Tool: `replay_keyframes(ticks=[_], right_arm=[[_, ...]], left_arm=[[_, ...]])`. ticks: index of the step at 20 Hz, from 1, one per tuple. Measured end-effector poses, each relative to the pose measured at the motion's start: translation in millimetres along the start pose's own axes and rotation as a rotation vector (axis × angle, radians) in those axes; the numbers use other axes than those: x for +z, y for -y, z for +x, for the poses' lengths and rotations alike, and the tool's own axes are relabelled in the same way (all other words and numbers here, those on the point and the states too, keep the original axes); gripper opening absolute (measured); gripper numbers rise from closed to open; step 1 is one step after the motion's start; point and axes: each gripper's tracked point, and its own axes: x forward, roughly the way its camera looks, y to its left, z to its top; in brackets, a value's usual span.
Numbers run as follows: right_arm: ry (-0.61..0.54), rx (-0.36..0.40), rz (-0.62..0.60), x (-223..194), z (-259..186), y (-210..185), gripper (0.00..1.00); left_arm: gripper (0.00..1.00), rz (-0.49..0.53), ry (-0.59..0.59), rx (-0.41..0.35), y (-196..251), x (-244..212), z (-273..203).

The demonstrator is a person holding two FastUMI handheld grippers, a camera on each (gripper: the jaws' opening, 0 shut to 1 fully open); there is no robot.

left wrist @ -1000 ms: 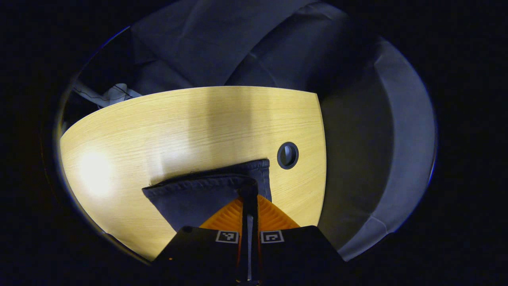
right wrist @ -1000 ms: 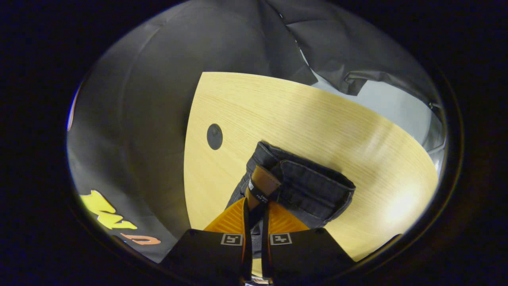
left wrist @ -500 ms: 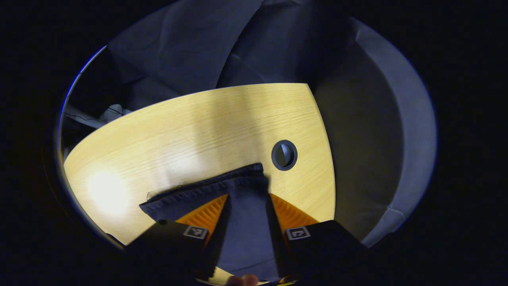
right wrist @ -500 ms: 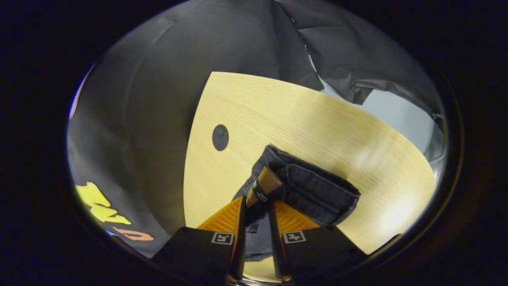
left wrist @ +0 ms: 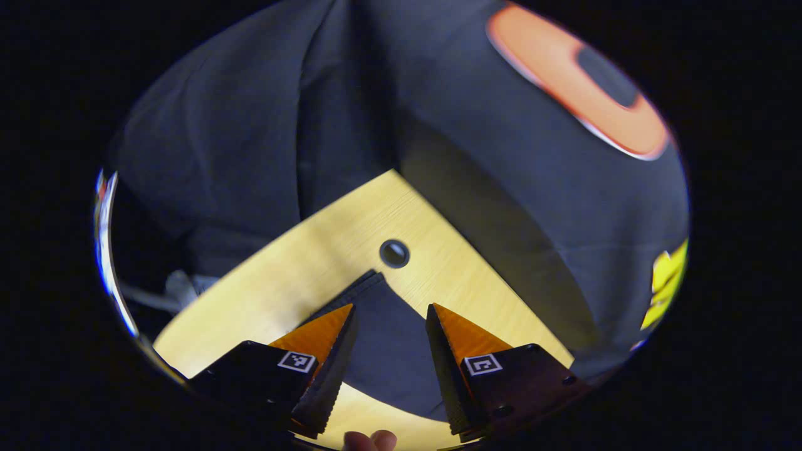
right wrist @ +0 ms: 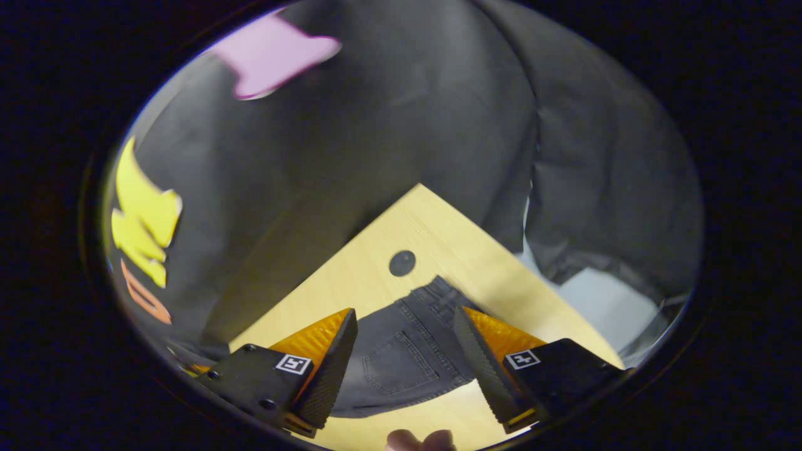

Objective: Grasp the waist and the cuffs of the jeans and fold them to make the two legs overlap; first hold the waist and fold one-third of the jeans toward the cuffs, then hold the cuffs and fold the remaining one-third in the same direction to finish folding.

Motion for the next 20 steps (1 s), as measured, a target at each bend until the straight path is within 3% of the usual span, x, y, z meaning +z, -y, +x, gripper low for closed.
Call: replay_keyframes(ticks=[4, 5, 7, 9, 12, 15, 20], right_arm=[[0.212, 0.048, -0.217, -4, -69, -52, 0.96], [0.258, 0.066, -0.252, -11, -84, -61, 0.96], [0.32, 0.076, -0.296, -24, -118, -73, 0.96], [0.382, 0.064, -0.343, -45, -161, -80, 0.96], [0.442, 0.055, -0.412, -80, -196, -85, 0.96], [0.469, 0.034, -0.397, -107, -218, -83, 0.96], [0.364, 0.0, -0.343, -144, -195, -41, 0.96]], left_arm=[[0.72, 0.268, 0.303, -0.122, 43, 3, -96], [0.77, 0.314, 0.359, -0.151, 52, -4, -117], [1.0, 0.37, 0.418, -0.197, 67, -24, -150], [1.0, 0.387, 0.468, -0.238, 77, -48, -184], [1.0, 0.414, 0.516, -0.296, 97, -100, -208], [1.0, 0.435, 0.517, -0.356, 110, -155, -226], [0.99, 0.497, 0.47, -0.347, 109, -222, -225]])
